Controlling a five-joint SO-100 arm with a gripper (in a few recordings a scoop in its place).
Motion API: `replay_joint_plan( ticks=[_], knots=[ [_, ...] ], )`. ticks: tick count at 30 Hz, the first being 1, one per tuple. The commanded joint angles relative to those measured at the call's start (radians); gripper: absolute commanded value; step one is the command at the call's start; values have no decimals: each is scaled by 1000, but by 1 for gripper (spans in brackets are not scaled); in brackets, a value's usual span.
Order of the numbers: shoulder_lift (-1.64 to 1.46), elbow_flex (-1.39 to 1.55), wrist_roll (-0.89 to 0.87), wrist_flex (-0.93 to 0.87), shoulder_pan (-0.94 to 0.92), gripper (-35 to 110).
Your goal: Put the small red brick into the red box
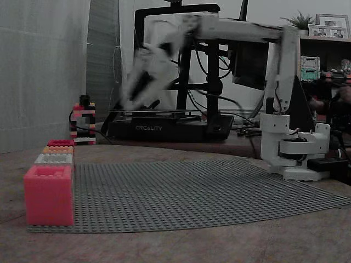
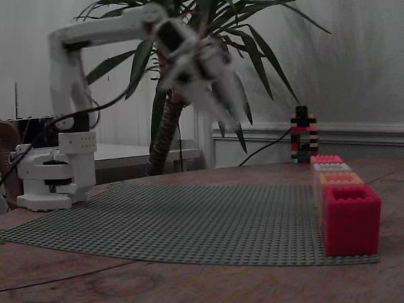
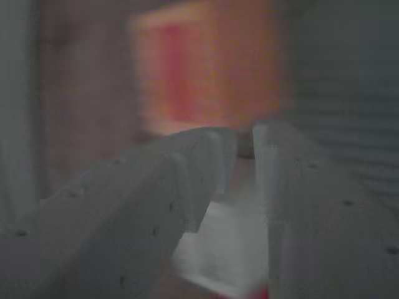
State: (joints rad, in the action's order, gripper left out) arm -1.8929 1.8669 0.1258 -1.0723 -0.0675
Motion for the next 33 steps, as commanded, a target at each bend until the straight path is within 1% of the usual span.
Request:
replay_joint_plan(
  ticks=[1,4,6,10,16,19,33],
  knots=[
    [-477,454,20,-49,17,0],
    [-727,686,14,-84,18,0],
    [-867,790,2,-126,20,0],
    [-1072,887,-21,-212,25,0],
    [-1250,976,-37,-295,44,0],
    [-1305,988,-41,-327,49,0],
    [-1327,994,-66,-333,78,0]
  ],
)
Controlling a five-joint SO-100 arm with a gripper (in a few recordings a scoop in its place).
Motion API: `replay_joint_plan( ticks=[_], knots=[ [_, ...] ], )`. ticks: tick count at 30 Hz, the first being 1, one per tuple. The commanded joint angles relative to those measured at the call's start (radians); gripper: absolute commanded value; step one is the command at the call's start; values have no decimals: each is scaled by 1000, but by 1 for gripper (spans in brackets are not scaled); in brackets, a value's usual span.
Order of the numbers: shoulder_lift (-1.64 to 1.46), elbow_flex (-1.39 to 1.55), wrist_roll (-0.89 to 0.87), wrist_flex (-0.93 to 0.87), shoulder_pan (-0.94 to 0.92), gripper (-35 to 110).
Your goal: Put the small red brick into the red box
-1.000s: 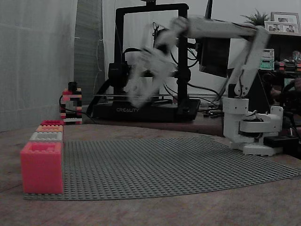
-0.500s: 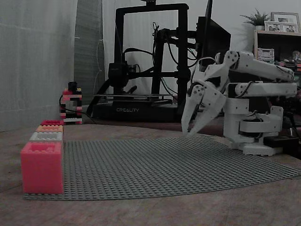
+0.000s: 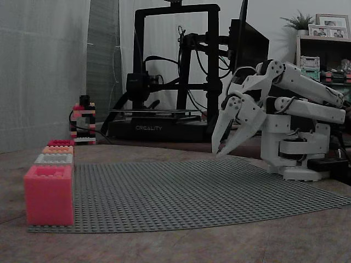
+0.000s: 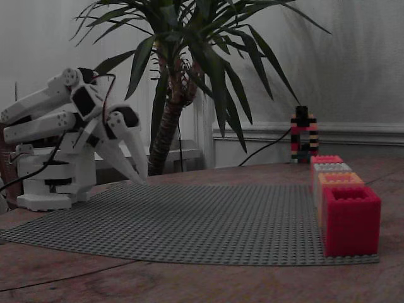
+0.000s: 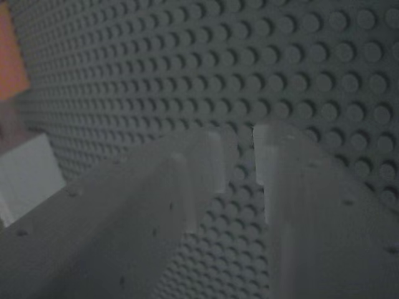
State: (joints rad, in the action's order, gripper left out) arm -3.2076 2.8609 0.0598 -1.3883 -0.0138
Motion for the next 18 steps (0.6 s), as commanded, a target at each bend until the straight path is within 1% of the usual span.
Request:
replay_joint_plan(
  ticks=[1,12,14,18],
  knots=[
    [-12,0,-2,-17,25,0],
    [-12,0,-6,-17,25,0],
    [-12,0,-6,-17,25,3],
    [-12,0,-6,-17,25,1]
  ],
)
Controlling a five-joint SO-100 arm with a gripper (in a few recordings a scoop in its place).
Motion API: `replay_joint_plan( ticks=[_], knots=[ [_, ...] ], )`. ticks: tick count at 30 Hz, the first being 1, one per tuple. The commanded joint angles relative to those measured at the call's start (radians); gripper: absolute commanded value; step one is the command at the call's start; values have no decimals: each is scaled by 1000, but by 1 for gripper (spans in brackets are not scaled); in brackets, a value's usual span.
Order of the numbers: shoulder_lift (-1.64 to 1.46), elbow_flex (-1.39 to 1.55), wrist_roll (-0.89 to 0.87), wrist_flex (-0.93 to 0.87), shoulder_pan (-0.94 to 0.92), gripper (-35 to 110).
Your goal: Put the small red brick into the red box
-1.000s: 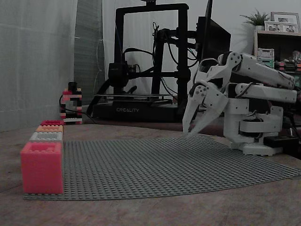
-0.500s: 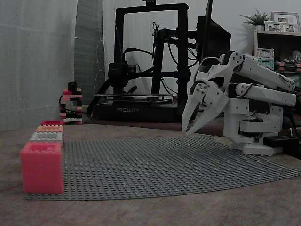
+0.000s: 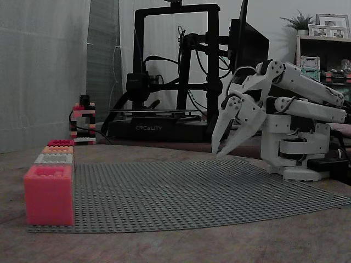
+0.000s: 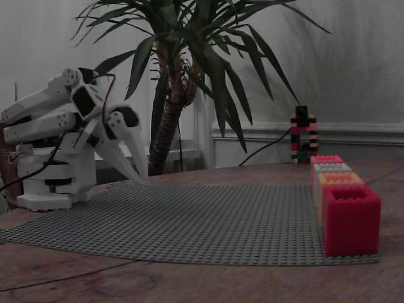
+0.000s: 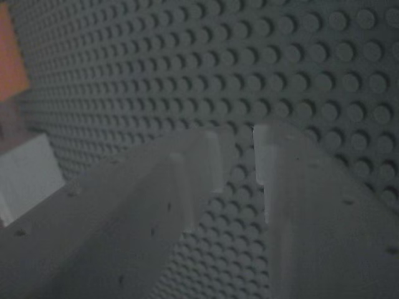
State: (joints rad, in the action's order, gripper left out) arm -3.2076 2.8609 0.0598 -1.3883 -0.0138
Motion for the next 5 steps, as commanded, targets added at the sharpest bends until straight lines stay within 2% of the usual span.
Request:
replay_joint_plan(
  ticks=[1,5],
  knots=[
    [-12,0,-6,-17,25,1],
    [-12,0,-6,-17,25,0]
  ],
)
